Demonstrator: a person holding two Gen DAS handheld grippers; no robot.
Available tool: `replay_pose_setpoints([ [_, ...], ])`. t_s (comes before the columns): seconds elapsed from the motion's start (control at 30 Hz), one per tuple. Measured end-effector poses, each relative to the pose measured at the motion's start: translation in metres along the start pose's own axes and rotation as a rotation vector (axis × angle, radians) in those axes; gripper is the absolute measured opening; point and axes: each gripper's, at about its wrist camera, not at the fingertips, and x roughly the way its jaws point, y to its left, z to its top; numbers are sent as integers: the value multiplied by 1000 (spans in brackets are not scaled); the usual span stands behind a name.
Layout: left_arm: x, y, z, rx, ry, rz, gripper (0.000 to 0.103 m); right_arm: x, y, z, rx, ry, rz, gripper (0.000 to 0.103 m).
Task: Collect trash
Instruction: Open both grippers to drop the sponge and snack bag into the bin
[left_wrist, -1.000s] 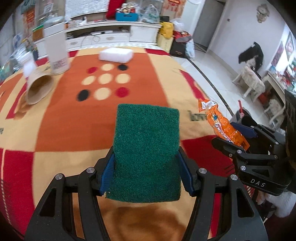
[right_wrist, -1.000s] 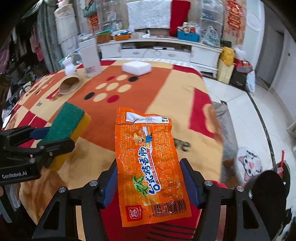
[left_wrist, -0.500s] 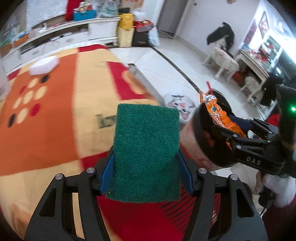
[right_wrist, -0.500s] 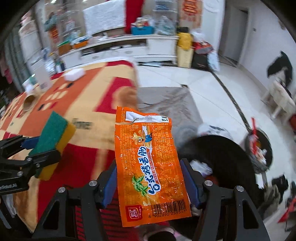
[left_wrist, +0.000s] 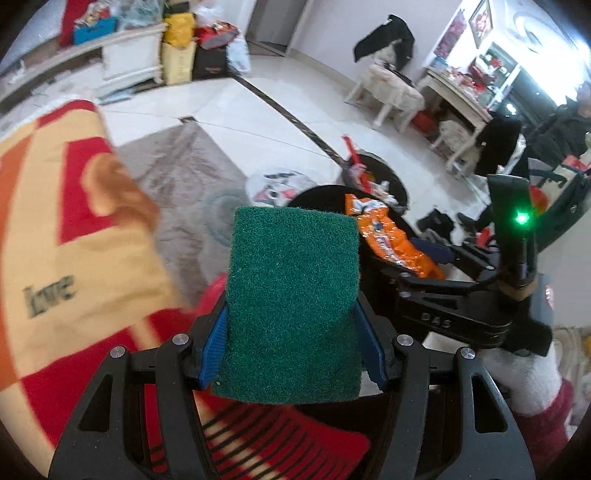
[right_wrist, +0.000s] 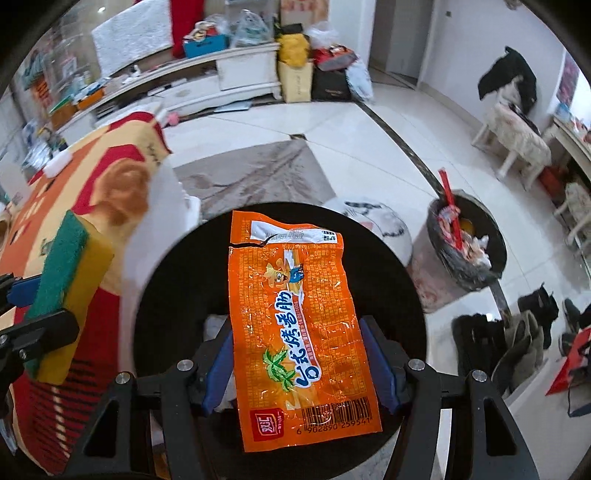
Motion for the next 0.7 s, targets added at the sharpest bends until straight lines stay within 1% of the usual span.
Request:
replay_pose_setpoints([
  [0.07,8,-4,6,-8,4,-47,63,3,-12,2,32,2,1,66],
  [0.13,15,-7,10,-15,10,-91,65,3,-21,3,64,0,13,77],
  [0.2,24,-9,13,-26,24,-114,67,1,-28,5,91,-12,7,78],
  [0.3,32,-5,13,-49,42,-138,68,-1,-36,6,129,-19,22,79],
  [0.4,31,-2,11,-47,38,-130,68,-3,-36,6,137,-23,30,79],
  [0.53,24,4,7,-62,33,-130,68,1,-22,7,100,-12,30,79],
  [0.6,15,8,6,-62,20,-114,68,2,-14,7,87,-9,35,79],
  [0.7,-2,18,3,-64,-11,-51,68,2,2,9,54,-7,47,79],
])
